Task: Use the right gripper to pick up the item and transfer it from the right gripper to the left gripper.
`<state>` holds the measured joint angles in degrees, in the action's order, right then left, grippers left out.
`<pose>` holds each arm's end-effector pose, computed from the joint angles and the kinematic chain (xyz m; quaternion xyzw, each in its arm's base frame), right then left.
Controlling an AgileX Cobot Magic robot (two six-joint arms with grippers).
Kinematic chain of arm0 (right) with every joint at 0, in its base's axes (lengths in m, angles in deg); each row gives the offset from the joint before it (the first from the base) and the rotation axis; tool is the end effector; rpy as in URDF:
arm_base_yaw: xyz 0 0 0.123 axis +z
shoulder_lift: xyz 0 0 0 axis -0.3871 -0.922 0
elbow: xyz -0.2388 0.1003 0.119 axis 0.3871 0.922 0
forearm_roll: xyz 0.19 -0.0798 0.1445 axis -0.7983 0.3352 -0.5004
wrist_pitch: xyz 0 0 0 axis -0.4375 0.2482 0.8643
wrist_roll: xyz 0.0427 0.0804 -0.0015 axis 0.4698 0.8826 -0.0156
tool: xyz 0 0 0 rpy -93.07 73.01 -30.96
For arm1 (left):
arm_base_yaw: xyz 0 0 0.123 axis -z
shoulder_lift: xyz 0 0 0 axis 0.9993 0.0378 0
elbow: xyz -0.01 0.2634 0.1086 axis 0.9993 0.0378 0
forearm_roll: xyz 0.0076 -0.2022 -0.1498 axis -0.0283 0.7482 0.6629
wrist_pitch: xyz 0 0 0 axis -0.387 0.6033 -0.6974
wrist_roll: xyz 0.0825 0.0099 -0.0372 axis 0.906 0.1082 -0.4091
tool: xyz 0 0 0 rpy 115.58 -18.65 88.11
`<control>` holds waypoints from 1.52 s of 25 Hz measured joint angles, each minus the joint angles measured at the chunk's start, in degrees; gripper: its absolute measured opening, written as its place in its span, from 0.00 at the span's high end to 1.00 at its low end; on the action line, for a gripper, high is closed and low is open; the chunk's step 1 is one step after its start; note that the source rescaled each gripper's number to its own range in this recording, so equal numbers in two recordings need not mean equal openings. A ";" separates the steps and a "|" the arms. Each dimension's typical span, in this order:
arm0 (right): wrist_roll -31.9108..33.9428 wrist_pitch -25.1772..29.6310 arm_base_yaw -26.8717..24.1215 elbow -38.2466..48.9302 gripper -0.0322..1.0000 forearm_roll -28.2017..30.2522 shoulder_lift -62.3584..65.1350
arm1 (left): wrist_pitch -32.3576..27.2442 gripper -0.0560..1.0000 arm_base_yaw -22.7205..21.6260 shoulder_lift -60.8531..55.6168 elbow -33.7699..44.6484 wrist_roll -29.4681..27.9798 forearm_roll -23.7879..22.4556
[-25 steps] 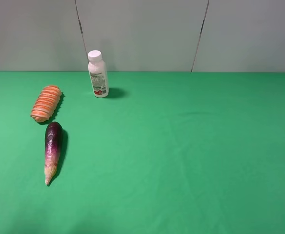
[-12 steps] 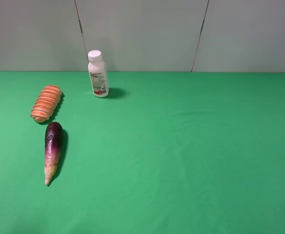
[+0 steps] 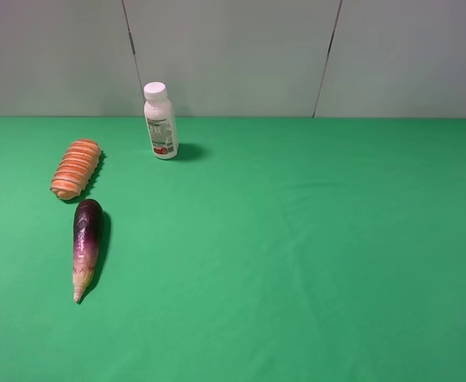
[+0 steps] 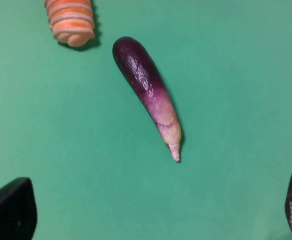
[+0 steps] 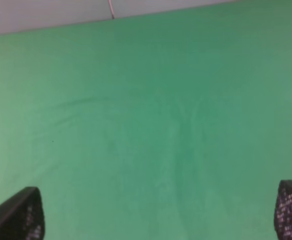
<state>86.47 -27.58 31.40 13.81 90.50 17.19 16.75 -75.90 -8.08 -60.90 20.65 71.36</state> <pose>-0.0022 -0.0057 0.2782 0.0084 0.8425 0.0519 0.5361 0.0111 -0.0063 0.2786 0.0988 0.8744 -0.0686 0.4701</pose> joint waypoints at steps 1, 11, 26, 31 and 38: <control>0.00 0.00 0.00 0.00 0.00 0.00 0.00 | 0.00 0.00 0.00 -0.84 0.36 0.00 -0.13; 0.00 0.00 0.00 0.00 0.00 0.00 0.00 | 0.05 0.00 -0.24 -6.76 0.83 0.00 -0.20; 0.00 -0.05 0.00 0.00 0.00 0.00 0.00 | 0.05 0.00 -15.84 -6.94 0.83 0.22 -0.13; 0.00 -0.05 0.00 0.00 0.00 0.00 0.00 | 0.05 0.00 -15.96 -6.94 0.83 0.27 -0.13; 0.00 -0.05 0.00 0.00 0.00 0.00 0.00 | 0.05 0.00 -15.96 -6.94 0.83 0.40 -0.13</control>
<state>86.47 -27.64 31.40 13.81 90.50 17.19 16.80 -91.86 -15.01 -60.07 21.05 71.24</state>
